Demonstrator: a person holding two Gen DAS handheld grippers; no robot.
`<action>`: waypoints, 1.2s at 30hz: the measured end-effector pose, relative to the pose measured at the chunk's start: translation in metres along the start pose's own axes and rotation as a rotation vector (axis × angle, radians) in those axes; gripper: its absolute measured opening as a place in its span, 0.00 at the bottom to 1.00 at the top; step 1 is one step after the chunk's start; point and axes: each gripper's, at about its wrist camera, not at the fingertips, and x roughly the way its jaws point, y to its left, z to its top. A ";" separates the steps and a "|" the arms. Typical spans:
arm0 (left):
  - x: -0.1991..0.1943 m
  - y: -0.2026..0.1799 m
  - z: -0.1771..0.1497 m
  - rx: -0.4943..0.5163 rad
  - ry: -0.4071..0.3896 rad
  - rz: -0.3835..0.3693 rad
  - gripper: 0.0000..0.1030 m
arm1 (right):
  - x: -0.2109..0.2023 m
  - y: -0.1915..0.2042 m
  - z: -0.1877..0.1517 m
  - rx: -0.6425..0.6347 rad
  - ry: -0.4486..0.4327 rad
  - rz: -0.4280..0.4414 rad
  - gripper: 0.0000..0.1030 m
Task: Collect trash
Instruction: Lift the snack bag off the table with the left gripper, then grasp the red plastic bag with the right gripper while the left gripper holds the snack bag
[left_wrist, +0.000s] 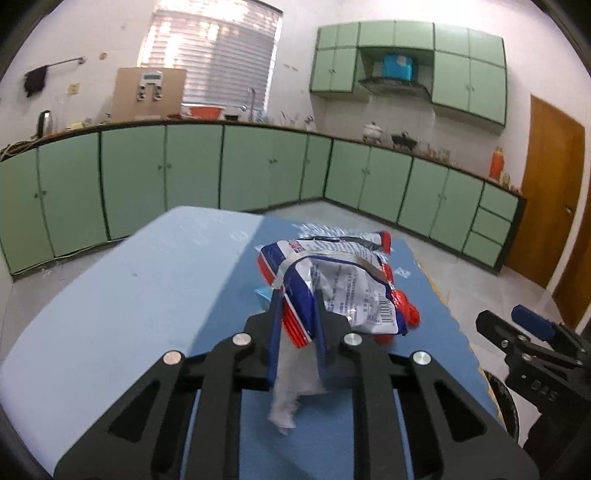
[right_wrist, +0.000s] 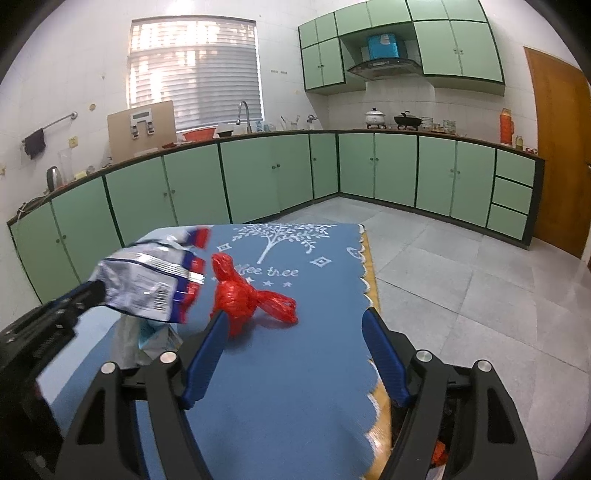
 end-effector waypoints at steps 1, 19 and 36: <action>-0.003 0.005 0.001 -0.014 -0.010 0.002 0.14 | 0.004 0.003 0.002 -0.004 -0.001 0.009 0.71; 0.002 0.029 0.010 -0.062 -0.034 0.095 0.14 | 0.101 0.053 0.023 -0.008 0.124 0.045 0.51; -0.005 0.025 0.020 -0.072 -0.058 0.046 0.14 | 0.064 0.038 0.033 0.003 0.045 0.020 0.26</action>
